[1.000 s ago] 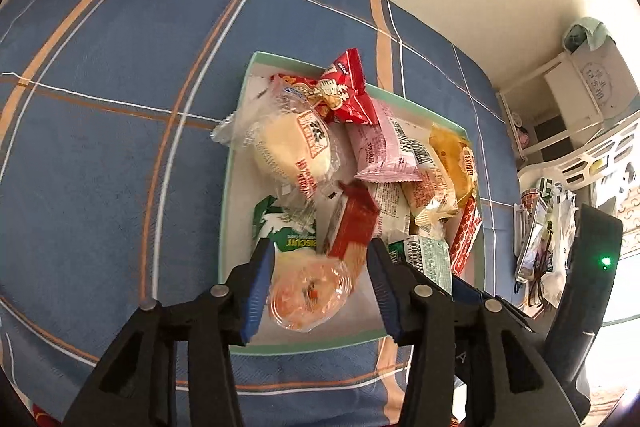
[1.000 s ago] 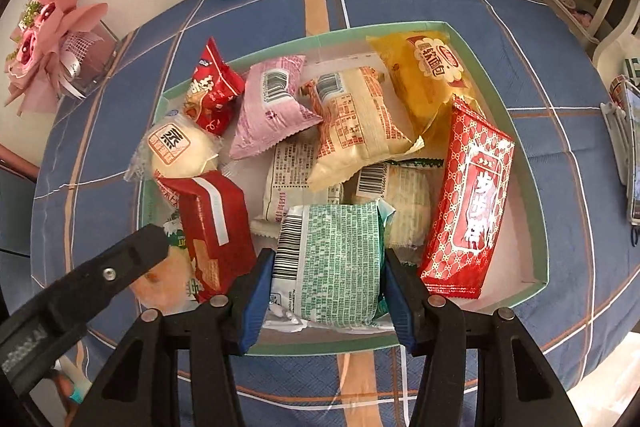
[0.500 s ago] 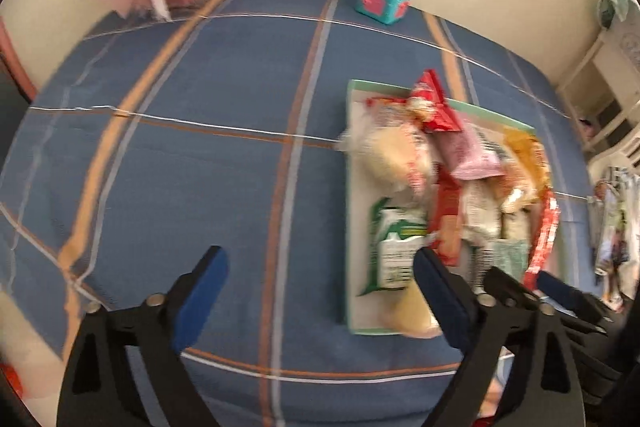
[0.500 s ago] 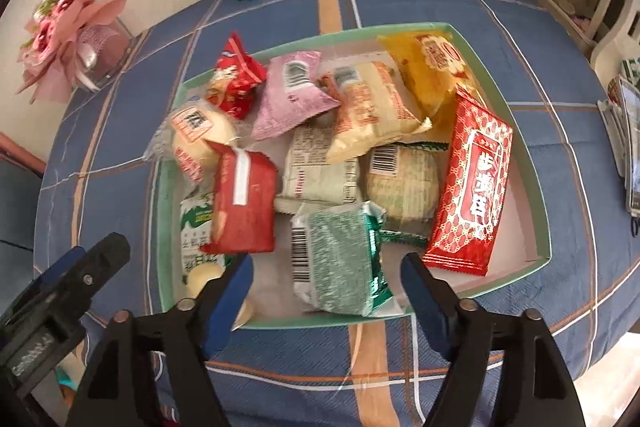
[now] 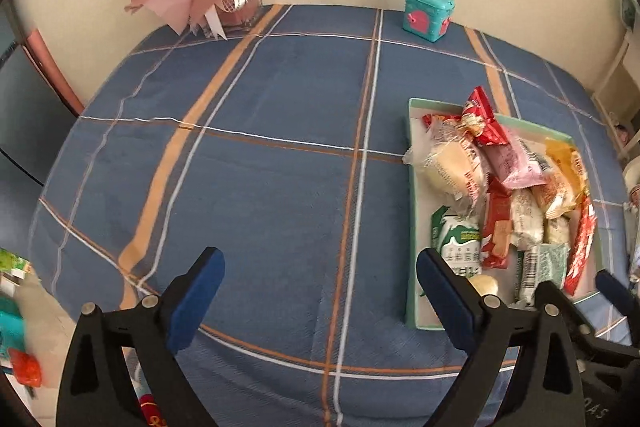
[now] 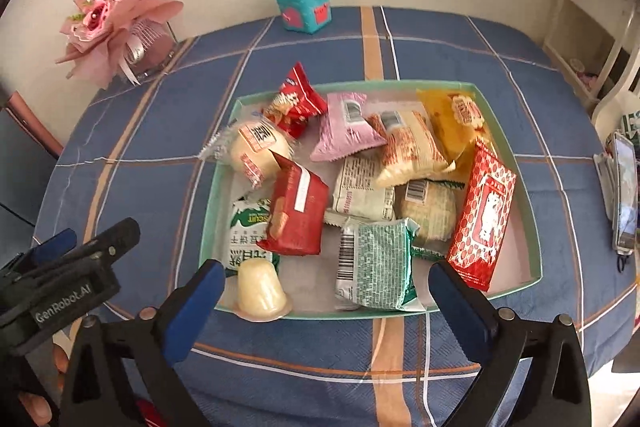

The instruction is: Organize snacks

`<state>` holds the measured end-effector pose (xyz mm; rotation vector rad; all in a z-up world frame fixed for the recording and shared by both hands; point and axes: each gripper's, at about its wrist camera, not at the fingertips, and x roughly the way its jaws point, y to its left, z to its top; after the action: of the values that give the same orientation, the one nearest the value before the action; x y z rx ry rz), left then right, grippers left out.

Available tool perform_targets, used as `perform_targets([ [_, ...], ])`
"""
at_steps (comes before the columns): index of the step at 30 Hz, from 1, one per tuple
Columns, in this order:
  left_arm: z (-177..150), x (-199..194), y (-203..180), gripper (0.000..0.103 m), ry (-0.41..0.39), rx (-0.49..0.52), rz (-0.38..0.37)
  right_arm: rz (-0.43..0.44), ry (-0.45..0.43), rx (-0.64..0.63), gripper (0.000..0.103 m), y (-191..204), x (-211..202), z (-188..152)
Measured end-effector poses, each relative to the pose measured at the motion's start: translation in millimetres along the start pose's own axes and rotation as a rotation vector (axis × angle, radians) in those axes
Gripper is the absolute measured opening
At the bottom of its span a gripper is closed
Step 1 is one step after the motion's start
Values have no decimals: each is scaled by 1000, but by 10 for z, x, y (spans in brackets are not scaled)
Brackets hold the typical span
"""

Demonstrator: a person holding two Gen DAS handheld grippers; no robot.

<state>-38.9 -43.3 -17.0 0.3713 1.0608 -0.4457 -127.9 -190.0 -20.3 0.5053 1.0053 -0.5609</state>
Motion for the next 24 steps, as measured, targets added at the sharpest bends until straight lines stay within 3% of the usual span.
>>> perform_targets([
  [6, -22, -5, -60, 97, 17, 36, 123, 0, -18, 6, 103, -15, -24, 39],
  [24, -62, 98, 138, 97, 85, -22, 84, -7, -20, 63, 103, -148, -27, 49],
])
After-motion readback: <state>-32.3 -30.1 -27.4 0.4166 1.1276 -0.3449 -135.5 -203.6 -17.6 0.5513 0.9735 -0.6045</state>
